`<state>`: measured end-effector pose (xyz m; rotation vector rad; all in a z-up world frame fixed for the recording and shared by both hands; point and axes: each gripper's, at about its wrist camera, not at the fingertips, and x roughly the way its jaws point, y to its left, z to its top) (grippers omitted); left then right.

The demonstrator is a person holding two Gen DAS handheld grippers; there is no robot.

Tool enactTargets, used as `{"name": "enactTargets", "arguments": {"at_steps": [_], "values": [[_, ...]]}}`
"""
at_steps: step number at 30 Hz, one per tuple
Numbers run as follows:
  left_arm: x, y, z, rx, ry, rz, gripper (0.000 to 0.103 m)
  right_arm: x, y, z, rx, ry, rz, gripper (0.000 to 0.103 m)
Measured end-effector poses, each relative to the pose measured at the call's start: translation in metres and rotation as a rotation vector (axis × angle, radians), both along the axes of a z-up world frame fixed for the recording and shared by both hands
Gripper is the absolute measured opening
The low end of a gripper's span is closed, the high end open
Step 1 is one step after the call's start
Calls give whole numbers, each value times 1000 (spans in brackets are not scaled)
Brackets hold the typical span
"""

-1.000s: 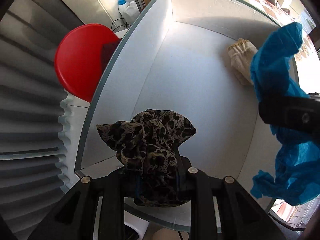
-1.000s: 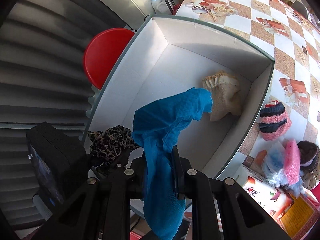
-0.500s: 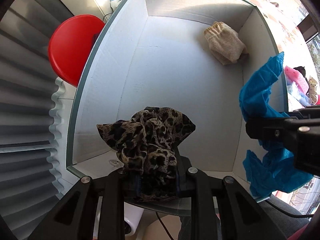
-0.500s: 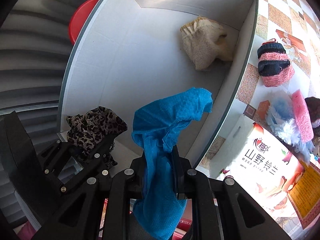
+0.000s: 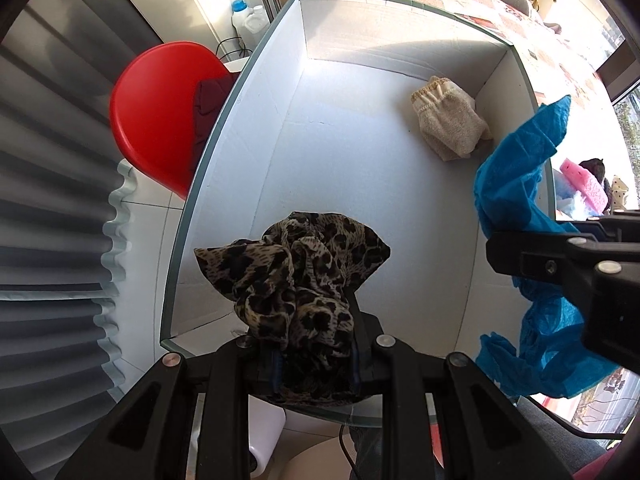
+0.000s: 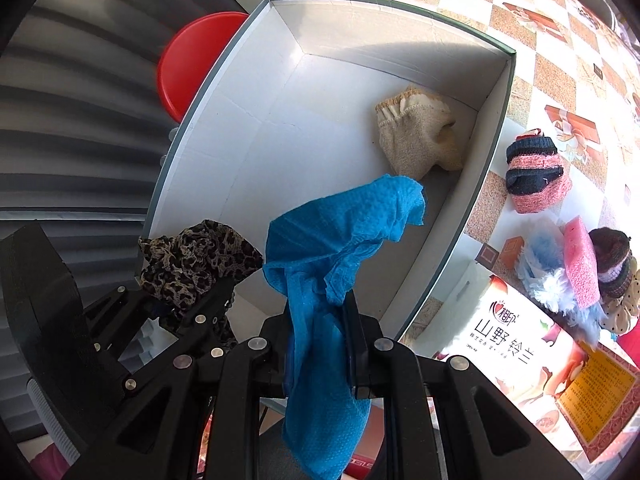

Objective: Organize soft objects
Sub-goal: 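Carry the scarf and blue cloth over the white box with both tools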

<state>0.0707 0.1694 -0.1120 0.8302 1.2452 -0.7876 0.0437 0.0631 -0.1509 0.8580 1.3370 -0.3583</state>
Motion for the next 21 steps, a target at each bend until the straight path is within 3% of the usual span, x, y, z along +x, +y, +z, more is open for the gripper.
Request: {"name": "enactTargets", "arguments": {"at_steps": [9, 21], "values": [[8, 1, -3, -8, -7, -11, 26, -22, 6, 24, -8, -32, -21, 19], [13, -1, -1, -14, -14, -14, 26, -35, 5, 33, -14, -63, -33, 19]]}}
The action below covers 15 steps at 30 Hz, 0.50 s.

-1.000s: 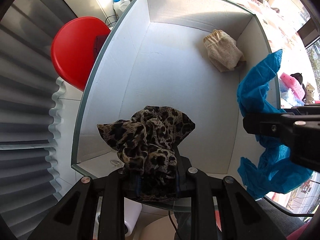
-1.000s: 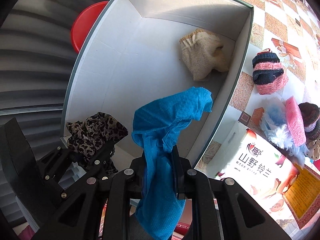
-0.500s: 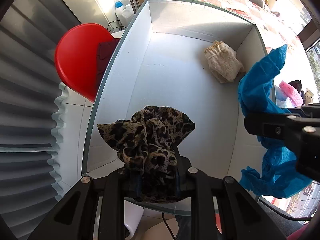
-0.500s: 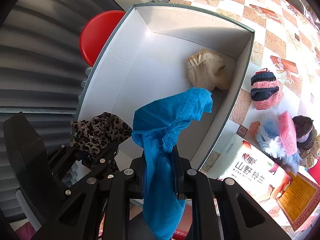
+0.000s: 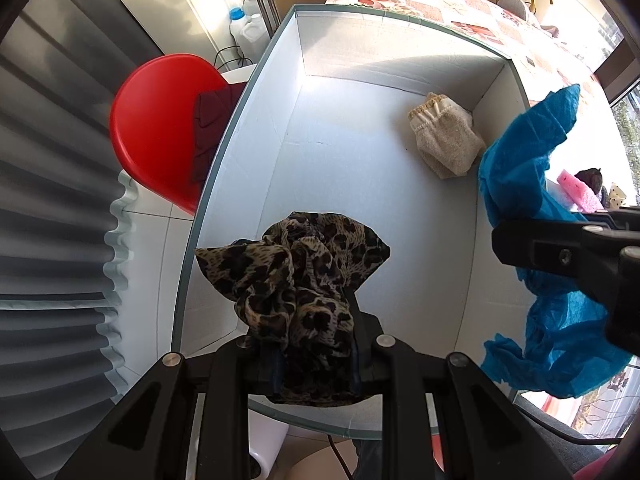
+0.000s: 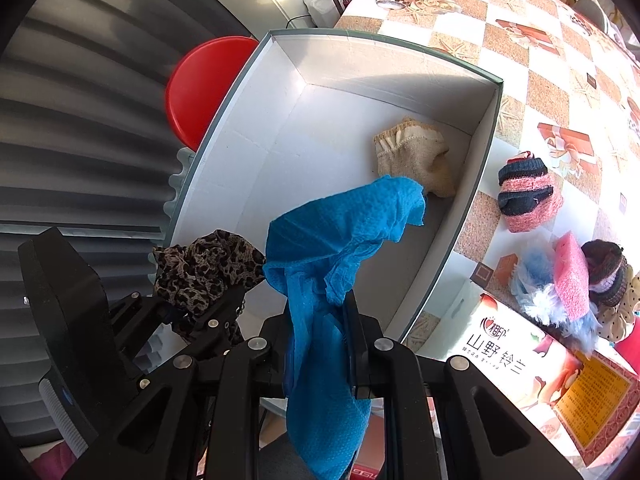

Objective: Organize soft objects
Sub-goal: 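Carry the scarf and blue cloth over the white box with both tools, then open both tools to drop the scarf and blue cloth into the box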

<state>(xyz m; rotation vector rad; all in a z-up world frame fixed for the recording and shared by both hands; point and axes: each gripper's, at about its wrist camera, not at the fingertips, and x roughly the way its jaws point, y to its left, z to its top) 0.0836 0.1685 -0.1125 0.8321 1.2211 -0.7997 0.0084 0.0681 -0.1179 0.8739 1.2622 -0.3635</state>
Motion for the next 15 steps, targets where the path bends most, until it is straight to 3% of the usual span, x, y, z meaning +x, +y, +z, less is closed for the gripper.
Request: {"name": "enactTargets", "arguments": {"at_steps": [6, 8, 10, 11, 12, 13, 15], "values": [[0, -1, 1, -15, 7, -6, 27, -3, 0, 3, 0, -13, -1, 19], [0, -1, 2, -22, 3, -12, 33, -2, 1, 5, -1, -18, 5, 19], [-1, -2, 4, -26, -2, -20, 52, -2, 1, 6, -1, -21, 6, 23], [-1, -4, 5, -27, -5, -23, 59, -2, 1, 6, -1, -19, 5, 26], [-1, -4, 6, -34, -7, -24, 73, -3, 0, 7, -1, -18, 2, 38], [-1, -5, 7, -48, -9, -21, 83, -4, -1, 7, 1, -20, -3, 58], [2, -4, 11, -85, -4, -9, 87, -8, -4, 10, -9, -17, -23, 70]]}}
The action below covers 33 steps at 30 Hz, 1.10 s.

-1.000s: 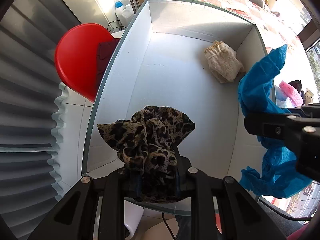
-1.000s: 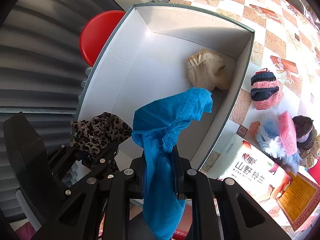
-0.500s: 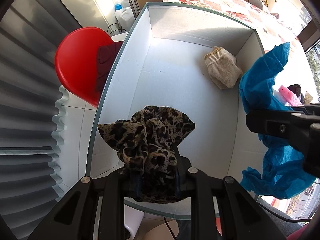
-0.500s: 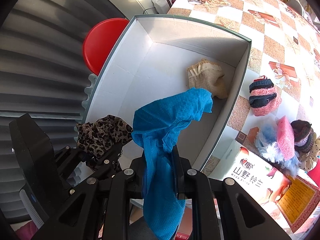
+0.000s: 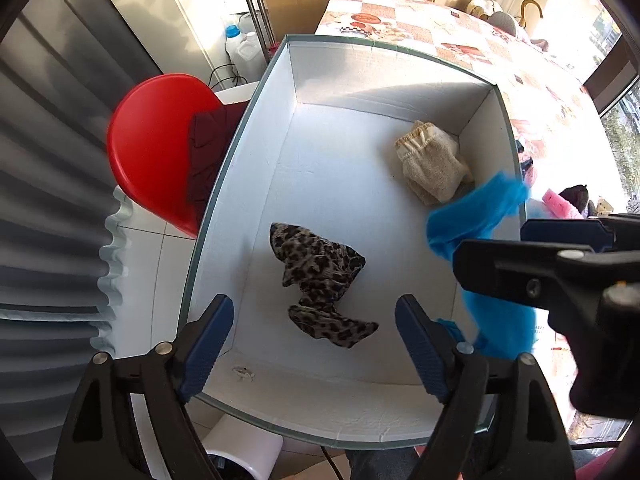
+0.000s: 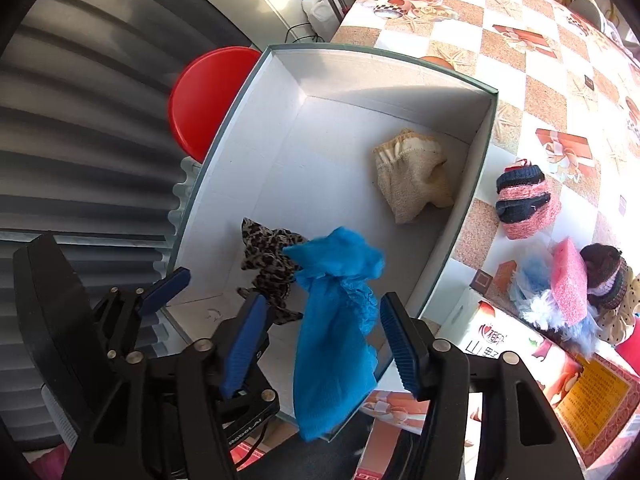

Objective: Organize soft objects
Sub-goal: 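Open both tools to drop the scarf and blue cloth into the box, then grasp the pink sponge with the left tool while the right tool grasps a blue cloth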

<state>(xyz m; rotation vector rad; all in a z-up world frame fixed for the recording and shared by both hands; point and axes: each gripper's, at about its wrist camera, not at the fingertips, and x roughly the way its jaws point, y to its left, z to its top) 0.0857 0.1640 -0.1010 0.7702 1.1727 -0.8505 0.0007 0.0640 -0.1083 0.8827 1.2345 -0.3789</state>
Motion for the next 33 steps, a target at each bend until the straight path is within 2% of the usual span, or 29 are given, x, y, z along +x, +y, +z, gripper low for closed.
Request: {"name": "enactTargets", "arguments": {"at_steps": [2, 3, 4, 8, 11, 15, 20, 22, 25, 28, 33], "values": [[3, -1, 1, -12, 19, 5, 88, -2, -4, 1, 5, -3, -16, 71], [5, 0, 2, -20, 34, 10, 92, -4, -6, 0, 7, 6, -26, 87], [7, 0, 3, -32, 50, 19, 102, -7, -9, 0, 8, 15, -38, 101], [6, -7, 14, -96, 73, 20, 103, -28, -30, 2, 32, 35, -117, 102], [0, -24, 23, -109, 84, -20, 103, -54, -56, 10, 63, 40, -201, 102], [-24, -57, 40, -137, 108, -122, 103, -97, -92, 32, 61, 48, -300, 102], [-77, -106, 46, -143, 139, -283, 103, -167, -136, 60, -1, 93, -420, 102], [-100, -125, 41, -121, 148, -345, 103, -196, -152, 63, -21, 116, -474, 102], [-131, -151, 23, -65, 155, -425, 103, -237, -172, 51, -14, 156, -548, 102], [-152, -171, -5, 21, 175, -464, 103, -269, -180, 28, 40, 193, -593, 102], [-171, -193, -44, 149, 177, -487, 103, -296, -184, -17, 131, 263, -594, 102]]}}
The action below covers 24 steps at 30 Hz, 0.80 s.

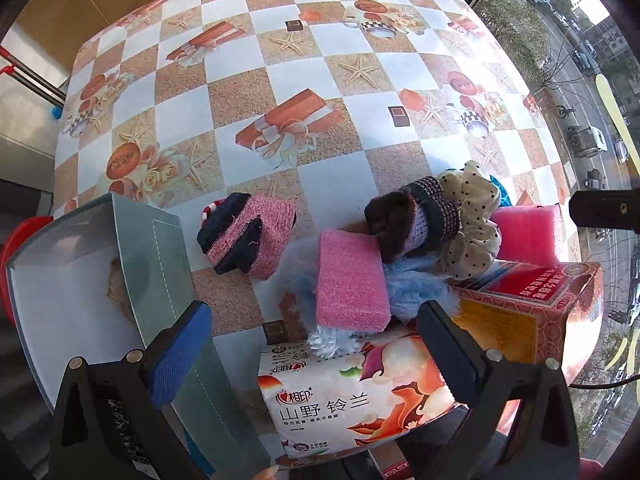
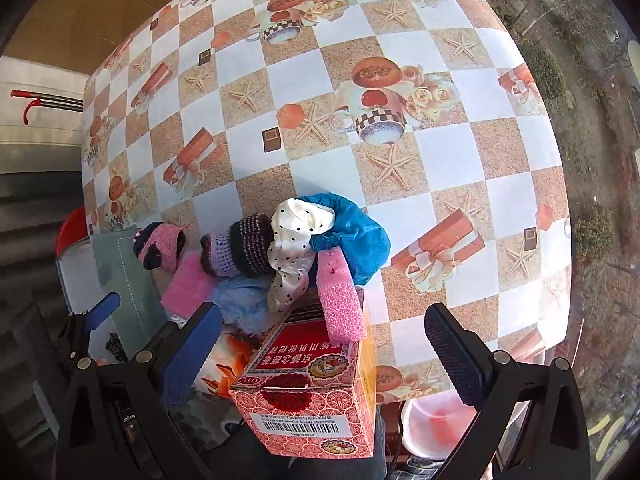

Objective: Organize soft objects
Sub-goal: 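Grasp the pink sponge with the left tool while the right tool grasps a blue cloth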

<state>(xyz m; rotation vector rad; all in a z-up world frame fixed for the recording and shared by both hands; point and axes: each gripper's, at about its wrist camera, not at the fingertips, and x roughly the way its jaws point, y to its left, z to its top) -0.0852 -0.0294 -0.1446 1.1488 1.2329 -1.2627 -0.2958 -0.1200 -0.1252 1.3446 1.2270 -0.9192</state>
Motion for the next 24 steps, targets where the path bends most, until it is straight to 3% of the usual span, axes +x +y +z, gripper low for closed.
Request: {"name": "enactTargets", "arguments": {"at_steps": [9, 12, 17, 18, 21, 23, 24], "values": [[-12, -20, -48, 146, -3, -25, 103, -16, -36, -69, 88, 95, 27, 102], [-10, -23, -60, 190, -19, 6, 102, -13, -39, -90, 132, 71, 56, 102], [-10, -23, -74, 256, -14, 49, 91, 0, -32, -121, 231, -4, 104, 102], [-11, -23, -77, 271, -20, 49, 87, 1, -31, -125, 241, -12, 102, 102], [-11, -20, -81, 286, -2, 77, 49, -1, -29, -128, 229, -13, 81, 100], [-7, -17, -77, 269, 15, 101, 46, -5, -30, -126, 219, -32, 70, 72], [-5, -16, -74, 255, 11, 105, 46, -7, -33, -126, 225, -50, 66, 52]]}}
